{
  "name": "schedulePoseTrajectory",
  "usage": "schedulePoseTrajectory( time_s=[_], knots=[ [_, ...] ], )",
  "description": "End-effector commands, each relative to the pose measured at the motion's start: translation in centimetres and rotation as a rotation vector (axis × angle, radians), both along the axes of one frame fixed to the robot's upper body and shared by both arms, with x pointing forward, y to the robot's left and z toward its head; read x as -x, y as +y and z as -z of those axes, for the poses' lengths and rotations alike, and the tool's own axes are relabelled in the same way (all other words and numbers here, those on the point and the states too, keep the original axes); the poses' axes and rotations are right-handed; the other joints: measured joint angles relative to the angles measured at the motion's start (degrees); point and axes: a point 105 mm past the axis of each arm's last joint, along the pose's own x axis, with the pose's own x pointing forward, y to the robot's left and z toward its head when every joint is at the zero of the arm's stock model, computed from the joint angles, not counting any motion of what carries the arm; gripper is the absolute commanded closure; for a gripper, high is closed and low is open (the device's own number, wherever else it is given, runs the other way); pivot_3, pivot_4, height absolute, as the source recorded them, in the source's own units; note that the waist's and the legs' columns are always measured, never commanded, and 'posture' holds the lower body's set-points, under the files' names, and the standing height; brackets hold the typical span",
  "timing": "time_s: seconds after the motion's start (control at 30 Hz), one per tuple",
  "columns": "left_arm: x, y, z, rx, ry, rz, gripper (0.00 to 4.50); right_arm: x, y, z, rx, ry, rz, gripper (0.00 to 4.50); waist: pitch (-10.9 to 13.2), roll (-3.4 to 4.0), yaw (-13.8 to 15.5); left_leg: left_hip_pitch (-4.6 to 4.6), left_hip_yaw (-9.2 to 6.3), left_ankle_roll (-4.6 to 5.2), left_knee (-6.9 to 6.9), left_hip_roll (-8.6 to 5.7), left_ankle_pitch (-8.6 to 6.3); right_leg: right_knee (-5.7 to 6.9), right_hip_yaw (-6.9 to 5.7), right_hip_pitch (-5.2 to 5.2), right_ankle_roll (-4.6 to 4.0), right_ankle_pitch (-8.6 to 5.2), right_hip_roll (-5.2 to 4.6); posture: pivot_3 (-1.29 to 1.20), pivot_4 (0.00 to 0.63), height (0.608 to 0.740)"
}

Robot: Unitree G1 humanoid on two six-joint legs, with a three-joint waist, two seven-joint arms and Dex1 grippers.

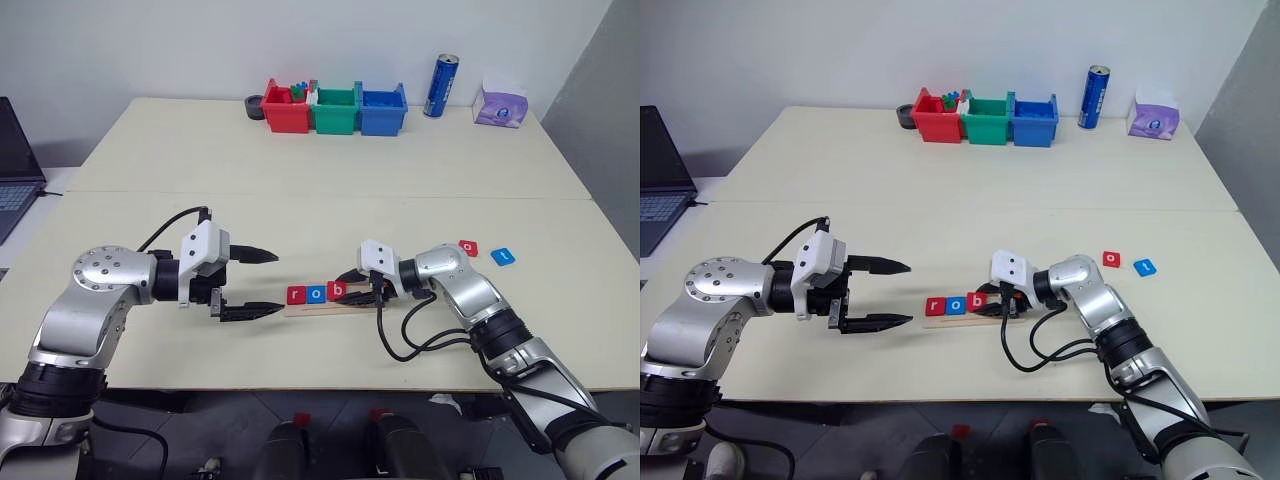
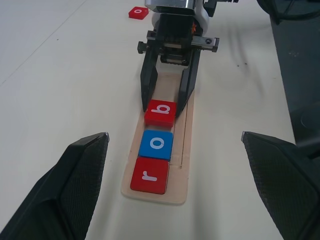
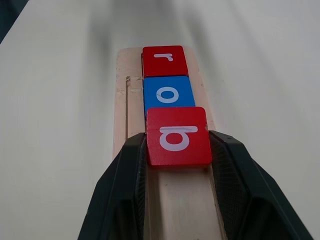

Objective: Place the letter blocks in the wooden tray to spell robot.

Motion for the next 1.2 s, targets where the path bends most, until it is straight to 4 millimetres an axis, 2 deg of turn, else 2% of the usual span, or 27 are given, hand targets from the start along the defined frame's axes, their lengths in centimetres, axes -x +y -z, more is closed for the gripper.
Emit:
schedulePoseTrajectory(
  time_s=[0.03,0.17,0.47,0.87,1.0,1.2],
  knots=[
    [-0.1,-0.1,-0.3,-0.003,-0.023,0.010,0.00,-0.1,0.4,-0.9,0.000,-0.046,-0.028,3.04,0.00,0.00,0.00,0.00,0.00,0.00,0.00,0.00,0.00,0.00,0.00,0.00,0.00,0.00,0.00,0.00,0.150,0.740],
    [-0.1,-0.1,-0.3,-0.004,-0.025,0.009,0.00,0.0,0.3,-0.7,0.004,-0.042,-0.032,3.04,0.00,0.00,0.00,0.00,0.00,0.00,0.00,0.00,0.00,0.00,0.00,0.00,0.00,0.00,0.00,0.00,0.150,0.740],
    [-0.2,-0.3,-0.3,-0.003,-0.028,0.010,0.00,-0.1,0.1,-1.1,-0.005,-0.026,-0.034,0.10,0.00,0.00,0.00,0.00,0.00,0.00,0.00,0.00,0.00,0.00,0.00,0.00,0.00,0.00,0.00,0.00,0.150,0.740],
    [-0.3,-0.5,-0.3,0.003,-0.030,0.018,0.00,-0.2,0.6,-2.0,-0.067,0.008,-0.005,0.04,0.00,0.00,0.01,0.00,0.00,0.00,0.00,0.00,0.00,0.00,-0.01,0.00,0.00,0.00,0.00,0.00,0.150,0.740],
    [-0.3,-0.5,-0.3,0.002,-0.029,0.019,0.00,-0.6,0.6,-2.1,-0.075,-0.002,0.016,1.28,0.00,0.00,0.00,0.00,0.00,0.00,0.00,0.00,0.00,0.00,0.00,0.00,0.00,0.00,0.00,0.00,0.150,0.740],
    [-0.3,-0.3,-0.3,-0.001,-0.030,0.013,0.00,-0.3,0.8,-1.8,-0.061,-0.003,-0.006,3.41,0.00,0.00,0.02,-0.01,0.00,0.00,0.00,0.00,0.00,0.00,-0.01,-0.01,0.00,0.00,0.00,0.00,0.150,0.740]
  ],
)
